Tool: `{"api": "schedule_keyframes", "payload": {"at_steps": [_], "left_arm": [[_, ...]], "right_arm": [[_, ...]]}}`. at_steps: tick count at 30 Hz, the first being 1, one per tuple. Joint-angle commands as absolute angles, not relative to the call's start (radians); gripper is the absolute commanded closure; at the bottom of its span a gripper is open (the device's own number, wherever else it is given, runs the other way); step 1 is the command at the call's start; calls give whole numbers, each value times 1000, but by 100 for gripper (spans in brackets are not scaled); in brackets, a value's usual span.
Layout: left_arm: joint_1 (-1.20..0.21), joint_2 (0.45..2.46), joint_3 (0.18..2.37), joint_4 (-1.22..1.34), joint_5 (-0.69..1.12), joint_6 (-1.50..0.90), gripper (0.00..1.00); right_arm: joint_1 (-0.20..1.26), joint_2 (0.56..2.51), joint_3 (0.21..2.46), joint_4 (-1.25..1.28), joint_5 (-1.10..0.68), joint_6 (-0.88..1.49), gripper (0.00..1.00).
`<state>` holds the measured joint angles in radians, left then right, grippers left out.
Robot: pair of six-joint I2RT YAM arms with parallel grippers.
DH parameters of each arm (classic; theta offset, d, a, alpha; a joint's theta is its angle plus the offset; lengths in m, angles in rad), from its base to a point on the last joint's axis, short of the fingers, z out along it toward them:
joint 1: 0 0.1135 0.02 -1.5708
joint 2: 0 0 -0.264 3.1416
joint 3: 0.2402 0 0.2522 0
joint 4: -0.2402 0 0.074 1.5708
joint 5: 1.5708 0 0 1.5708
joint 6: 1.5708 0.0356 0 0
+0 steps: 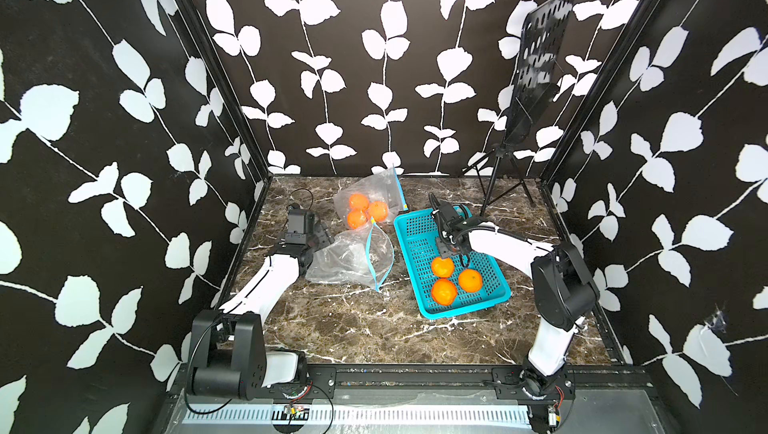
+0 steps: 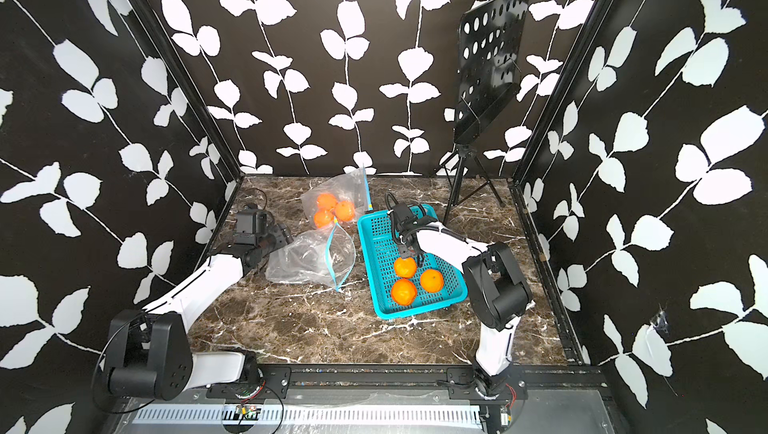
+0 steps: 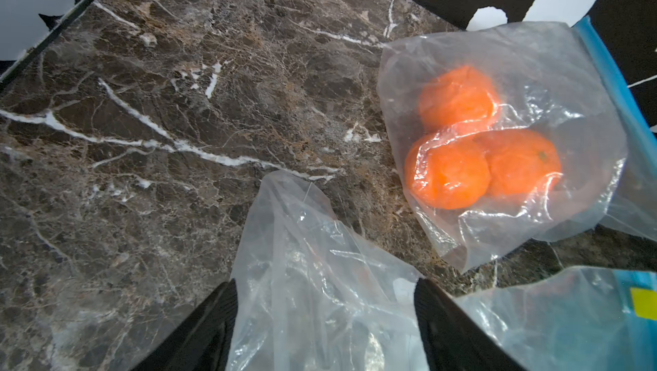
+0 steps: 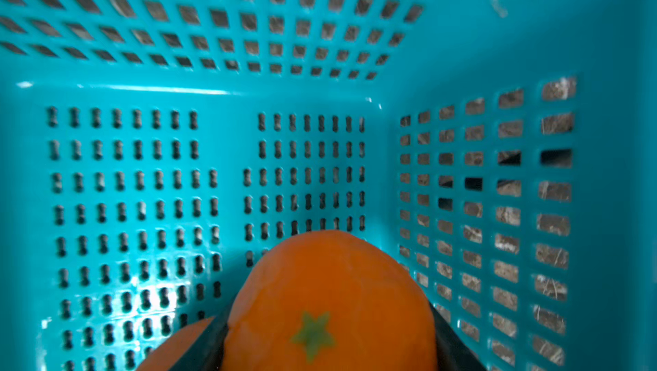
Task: Open the zip-top bag and take out the orange
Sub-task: Place the orange in the basket.
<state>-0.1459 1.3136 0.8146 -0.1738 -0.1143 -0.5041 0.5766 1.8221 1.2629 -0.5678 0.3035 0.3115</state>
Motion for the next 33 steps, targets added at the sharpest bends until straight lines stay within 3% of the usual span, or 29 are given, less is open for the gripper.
{"api": "schedule_keyframes", "payload": {"at_steps": [1,6,12,13,21,26,33], "left_arm": [[-172,1293,837,-196,-108,-495,19],[-228,1285,870,-228,-148,-496,19],[-326,1294,872,-191,-121,-513,19],[-343,1303,869,-179,-108,-525,19],[-591,1482,930,-206,-298,-503,23],[-598,1647,1018,-314,-337,-461,29],[-607,1711,1033,-445,-348,-482,29]], "right_arm": [[577,1784,1212,-609,312,359,42],[568,1786,1162,-573,249,377,39],[571,1700,1106,-519,214,392,15],[572,1673,1094,-503,216,387,1],[592,1497,1044,-383,234,345,1],[604,1425,1052,-319,201,318,1],[601,1350,1045,-250,148,252,1]]}}
